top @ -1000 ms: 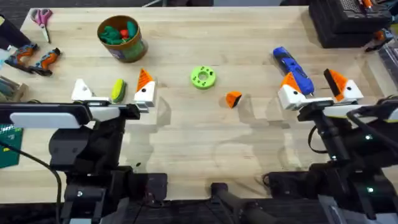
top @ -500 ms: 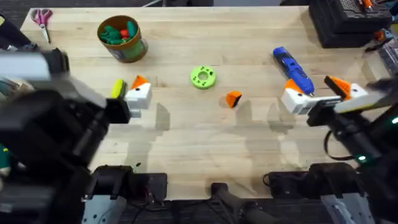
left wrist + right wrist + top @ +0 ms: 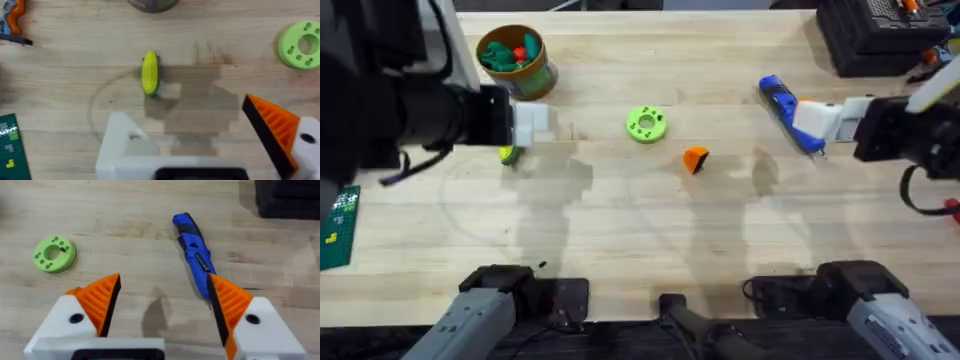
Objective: Pick up the gripper from the table and insert it into the empty holder that is missing its gripper. Then pick up a screw, insert it into the mounting hole, and use the screwdriver to tighten it. Finally, clean up the table by picking up the vegetable and placing it into the bucket.
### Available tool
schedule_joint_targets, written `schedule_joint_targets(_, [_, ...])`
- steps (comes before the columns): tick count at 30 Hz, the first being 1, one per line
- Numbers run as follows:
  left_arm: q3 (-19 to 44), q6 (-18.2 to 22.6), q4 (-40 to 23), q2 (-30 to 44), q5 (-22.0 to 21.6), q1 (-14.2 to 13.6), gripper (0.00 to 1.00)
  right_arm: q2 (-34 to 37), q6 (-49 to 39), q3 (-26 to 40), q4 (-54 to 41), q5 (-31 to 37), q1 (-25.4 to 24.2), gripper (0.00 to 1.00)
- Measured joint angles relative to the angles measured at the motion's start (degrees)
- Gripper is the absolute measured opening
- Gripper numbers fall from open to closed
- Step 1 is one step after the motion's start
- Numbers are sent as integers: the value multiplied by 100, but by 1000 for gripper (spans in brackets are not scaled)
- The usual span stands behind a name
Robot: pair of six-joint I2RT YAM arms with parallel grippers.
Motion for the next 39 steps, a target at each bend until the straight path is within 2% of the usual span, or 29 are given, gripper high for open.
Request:
schedule_joint_targets(4, [133,22,48,395,-152,0,985,150,1,78,-73,-2,0,994])
schedule_joint_targets(8, [133,231,-8,804,-192,93,985,163,-1,78,-237,-2,0,993])
schedule_joint_targets(13, [133,539,15,1576,-84,596,986,161,1,78,-238,-2,0,994])
schedule_joint_targets(17, [133,867,341,2266,198,1078,986,163,0,78,-240,-2,0,994])
schedule_joint_targets(21, [133,1098,658,2826,317,1409,986,161,1,78,-240,-2,0,993])
schedule_joint_targets(25, [133,1218,883,3304,360,1577,985,162,-1,78,-240,-2,0,994])
schedule_joint_targets(32, [135,1281,1566,4052,381,1710,987,162,1,78,-241,-2,0,994])
schedule_joint_targets(35, [187,1287,1583,4226,555,1716,867,162,-1,78,-240,-2,0,993])
schedule_joint_targets(39, [239,1283,1621,4295,793,1701,235,163,0,78,-243,-2,0,994])
